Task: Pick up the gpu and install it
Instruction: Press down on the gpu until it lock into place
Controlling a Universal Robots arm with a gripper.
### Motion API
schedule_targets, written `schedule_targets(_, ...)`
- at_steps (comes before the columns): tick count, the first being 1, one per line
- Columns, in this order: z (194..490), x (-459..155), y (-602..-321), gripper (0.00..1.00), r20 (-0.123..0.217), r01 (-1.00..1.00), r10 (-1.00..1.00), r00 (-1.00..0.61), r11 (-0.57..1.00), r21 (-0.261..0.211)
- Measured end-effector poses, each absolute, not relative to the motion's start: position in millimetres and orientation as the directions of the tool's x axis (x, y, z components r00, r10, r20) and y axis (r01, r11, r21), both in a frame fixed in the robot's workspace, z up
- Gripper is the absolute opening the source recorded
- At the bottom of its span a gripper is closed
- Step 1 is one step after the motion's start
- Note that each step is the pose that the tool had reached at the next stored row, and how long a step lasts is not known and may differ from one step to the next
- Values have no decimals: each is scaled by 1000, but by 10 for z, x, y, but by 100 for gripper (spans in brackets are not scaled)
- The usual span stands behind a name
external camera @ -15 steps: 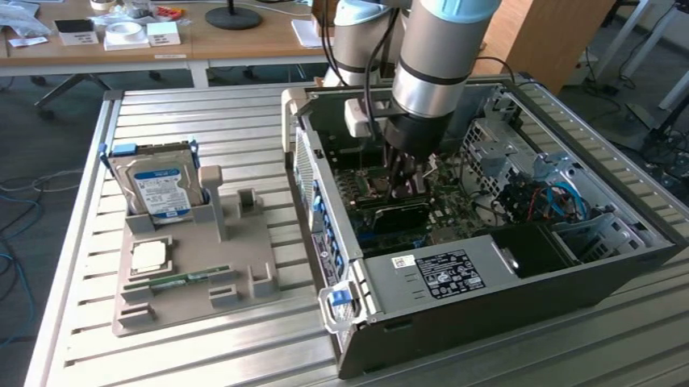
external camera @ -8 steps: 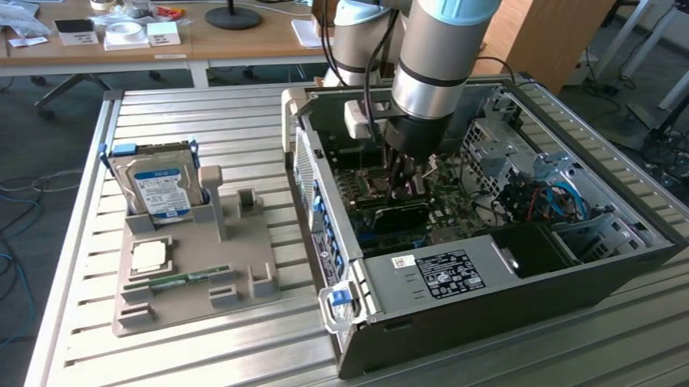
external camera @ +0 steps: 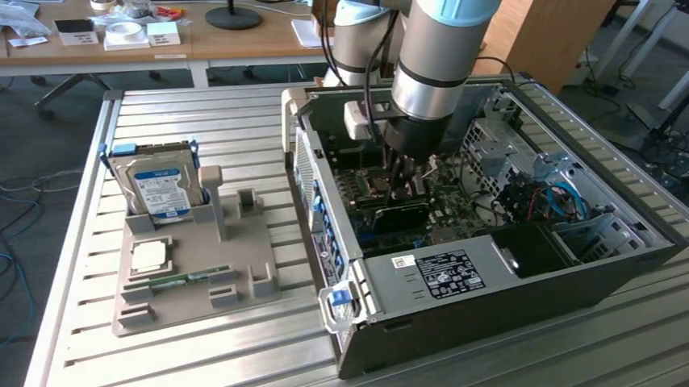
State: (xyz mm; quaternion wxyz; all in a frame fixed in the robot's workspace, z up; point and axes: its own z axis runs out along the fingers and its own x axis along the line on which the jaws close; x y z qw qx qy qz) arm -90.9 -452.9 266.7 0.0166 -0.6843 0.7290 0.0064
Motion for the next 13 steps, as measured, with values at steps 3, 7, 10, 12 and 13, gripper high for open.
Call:
schedule_targets(3, 2653, -913, -4529, 11, -33, -998, -997, -63, 63, -13)
schedule_targets(7, 2649, -913, -4529, 11, -33, -998, -997, -63, 63, -13)
schedule_targets(10, 2637, -913, -4529, 11, -33, -998, -997, -63, 63, -13)
schedule_targets(12, 2637, -913, -4529, 11, -33, -998, -997, -63, 63, -13)
schedule_targets(13, 2635, -914, -4529, 11, -32, -998, -997, -63, 63, -13)
